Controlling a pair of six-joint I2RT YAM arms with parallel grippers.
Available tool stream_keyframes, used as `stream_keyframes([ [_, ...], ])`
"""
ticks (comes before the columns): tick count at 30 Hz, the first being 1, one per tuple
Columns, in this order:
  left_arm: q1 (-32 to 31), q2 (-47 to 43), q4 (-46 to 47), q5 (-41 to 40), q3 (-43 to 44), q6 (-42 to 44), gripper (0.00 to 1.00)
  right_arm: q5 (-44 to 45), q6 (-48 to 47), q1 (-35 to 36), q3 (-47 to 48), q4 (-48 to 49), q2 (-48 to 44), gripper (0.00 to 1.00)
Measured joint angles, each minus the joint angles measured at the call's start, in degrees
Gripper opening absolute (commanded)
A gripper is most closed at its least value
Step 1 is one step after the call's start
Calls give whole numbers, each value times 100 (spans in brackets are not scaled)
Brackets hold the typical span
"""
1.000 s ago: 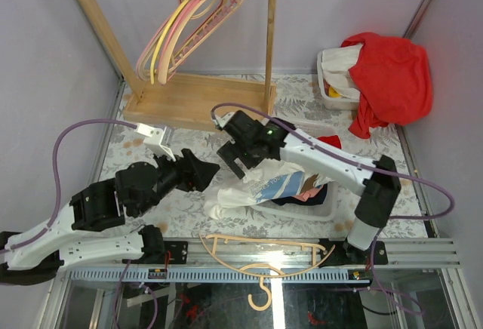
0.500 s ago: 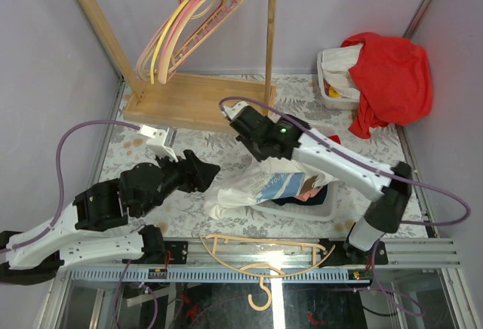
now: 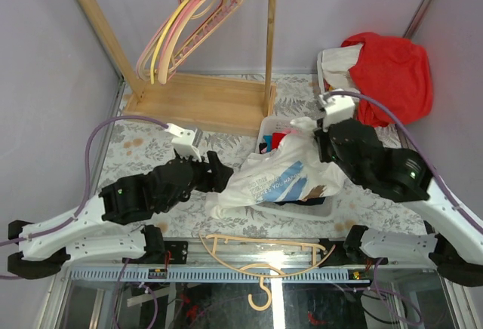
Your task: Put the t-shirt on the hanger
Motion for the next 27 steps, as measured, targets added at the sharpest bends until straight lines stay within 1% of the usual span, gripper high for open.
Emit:
stream_keyframes([
  [6, 4, 494, 210, -2, -11, 208, 70, 555, 479, -17, -968, 81, -1235, 0],
  [10, 96, 1019, 308, 61, 164, 372, 71, 555, 938, -17, -1602, 179, -1886, 0],
  [13, 378, 1360, 426, 326, 341, 472, 71, 540, 1464, -17, -2435, 284, -2450, 1],
  [15, 629, 1591, 533, 553, 448, 527, 71, 509, 1827, -17, -3040, 254, -2861, 8],
  [16, 697, 1740, 597, 667, 507, 562, 70, 474, 1976, -17, -3254, 214, -3036, 15],
  [18, 922, 2028, 702, 861, 597, 610, 69, 372, 2306, -20, -3613, 98, -3421, 38],
  [19, 975, 2186, 732, 949, 647, 643, 69, 348, 2430, -20, -3679, 57, -3545, 56],
  [20, 1012, 2339, 754, 1029, 708, 675, 68, 317, 2540, -20, -3694, 33, -3637, 66],
  [22, 1056, 2605, 813, 1154, 796, 726, 67, 262, 2710, -22, -3679, 37, -3724, 75],
  [27, 1106, 2935, 876, 1379, 824, 785, 64, 48, 2774, -22, -3467, 2, -3703, 78],
])
